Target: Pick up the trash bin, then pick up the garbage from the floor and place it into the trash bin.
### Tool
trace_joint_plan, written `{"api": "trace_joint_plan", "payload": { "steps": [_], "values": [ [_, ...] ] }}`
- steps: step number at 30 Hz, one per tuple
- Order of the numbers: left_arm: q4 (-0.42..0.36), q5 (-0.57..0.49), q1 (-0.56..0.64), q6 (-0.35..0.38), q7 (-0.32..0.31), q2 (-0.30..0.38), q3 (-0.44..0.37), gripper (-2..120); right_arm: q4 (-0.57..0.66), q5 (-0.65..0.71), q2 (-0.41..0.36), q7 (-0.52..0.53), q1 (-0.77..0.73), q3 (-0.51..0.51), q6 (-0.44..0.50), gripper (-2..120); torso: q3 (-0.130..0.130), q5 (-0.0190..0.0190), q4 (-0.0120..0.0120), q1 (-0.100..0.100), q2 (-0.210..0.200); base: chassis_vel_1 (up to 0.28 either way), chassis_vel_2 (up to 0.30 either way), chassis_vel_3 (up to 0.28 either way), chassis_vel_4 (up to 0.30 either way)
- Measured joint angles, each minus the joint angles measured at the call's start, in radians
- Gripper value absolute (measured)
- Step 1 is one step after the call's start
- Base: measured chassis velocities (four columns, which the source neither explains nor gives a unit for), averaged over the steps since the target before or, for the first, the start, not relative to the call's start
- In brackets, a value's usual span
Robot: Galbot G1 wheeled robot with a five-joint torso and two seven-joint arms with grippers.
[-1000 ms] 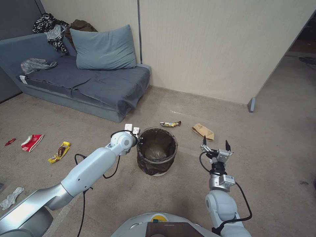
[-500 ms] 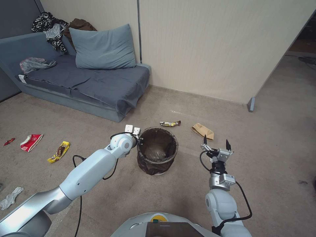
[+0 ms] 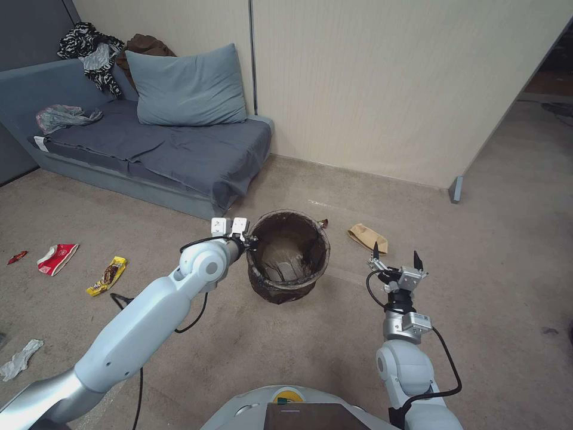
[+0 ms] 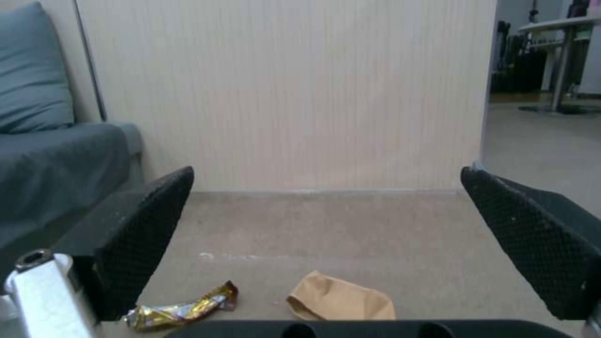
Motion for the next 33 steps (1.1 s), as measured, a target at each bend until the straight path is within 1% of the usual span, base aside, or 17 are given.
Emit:
{"api": "trace_joint_plan", "payload": {
  "steps": [1,2,5,6,7,8,10,13,15,16,20,21,23,24,28,30,33],
  "values": [
    [-0.033,-0.003,0.025,-0.002,-0.002,0.013,-0.027,0,0.0,0.003,-0.002,0.001,0.0,0.001,-0.001,100,0.0,0.0002,0.0,0.0,0.0,0.0,0.0,0.0,0.0],
    [-0.033,-0.003,0.025,-0.002,-0.002,0.013,-0.027,0,0.0,0.003,-0.002,0.001,0.0,0.001,-0.001,100,0.0,0.0002,0.0,0.0,0.0,0.0,0.0,0.0,0.0],
    [-0.108,0.006,0.089,-0.013,0.008,0.047,-0.081,0,0.002,0.005,-0.003,0.002,0.0,0.002,-0.001,100,0.0,0.0001,0.0001,0.0,0.0,0.0,0.0,0.0,0.0],
    [-0.18,0.081,0.184,-0.047,0.059,0.067,-0.145,0,0.004,0.008,-0.007,0.002,0.0,0.007,-0.003,100,0.0,0.0001,0.0002,0.0,0.0,0.0,0.0,0.0,0.0],
    [-0.201,0.12,0.213,-0.06,0.072,0.069,-0.163,0,0.007,0.011,-0.009,0.002,0.001,0.011,-0.005,100,0.0,0.0001,0.0001,0.0,0.0,0.0,0.0,0.0,0.0],
    [-0.201,0.12,0.213,-0.06,0.072,0.069,-0.163,0,0.007,0.011,-0.009,0.002,0.001,0.011,-0.005,100,0.0,0.0001,0.0001,0.0,0.0,0.0,0.0,0.0,0.0],
    [-0.221,0.171,0.244,-0.075,0.082,0.067,-0.183,0,0.012,0.016,-0.012,0.002,0.001,0.018,-0.006,100,0.0,0.0001,0.0002,0.0,0.0,0.0,0.0,0.0,0.0],
    [-0.224,0.183,0.249,-0.079,0.085,0.066,-0.185,0,0.014,0.017,-0.013,0.002,0.0,0.021,-0.006,100,0.0,0.0003,0.0002,0.0,0.0,0.0,0.0,0.0,0.0],
    [-0.23,0.245,0.262,-0.102,0.111,0.053,-0.189,0,0.029,0.019,-0.01,0.002,-0.014,0.044,-0.005,100,0.0,0.0001,-0.0001,0.0,0.0,0.0,0.0,0.0,0.0],
    [-0.23,0.245,0.262,-0.102,0.111,0.053,-0.189,0,0.029,0.019,-0.01,0.002,-0.014,0.044,-0.005,100,0.0,0.0001,-0.0001,0.0,0.0,0.0,0.0,0.0,0.0],
    [-0.244,0.322,0.297,-0.137,0.141,0.035,-0.203,0,0.043,0.022,-0.007,0.002,-0.026,0.058,-0.002,100,0.0,0.0001,-0.0004,0.0,0.0,0.0,0.0,0.0,0.0],
    [-0.266,0.344,0.331,-0.15,0.149,0.024,-0.216,0,0.048,0.022,-0.006,0.002,-0.029,0.063,-0.001,100,0.0,0.0003,0.0,0.0,0.0,0.0,0.0,0.0,0.0],
    [-0.273,0.362,0.348,-0.159,0.157,0.02,-0.221,0,0.049,0.023,-0.006,0.002,-0.03,0.065,0.0,100,0.0,0.0002,0.0,0.0,0.0,0.0,0.0,0.0,0.0],
    [-0.282,0.417,0.387,-0.182,0.178,0.015,-0.23,0,0.05,0.023,-0.007,0.002,-0.032,0.067,0.001,100,0.0,0.0003,-0.0001,0.0,0.0,0.0,0.0,0.0,0.0],
    [-0.298,0.457,0.453,-0.198,0.198,0.004,-0.238,0,0.05,0.023,-0.009,0.002,-0.033,0.069,0.002,100,0.0,0.0003,0.0001,0.0,0.0,0.0,0.0,0.0,0.0],
    [-0.301,0.522,0.512,-0.229,0.218,-0.016,-0.243,0,0.05,0.024,-0.01,0.003,-0.035,0.072,0.005,100,0.0,0.0003,-0.0001,0.0,0.0,0.0,0.0,0.0,0.0],
    [-0.302,0.541,0.535,-0.239,0.225,-0.023,-0.243,0,0.05,0.024,-0.01,0.003,-0.035,0.072,0.006,100,0.0,0.0004,-0.0002,0.0,0.0,0.0,0.0,0.0,0.0]
  ]
}}
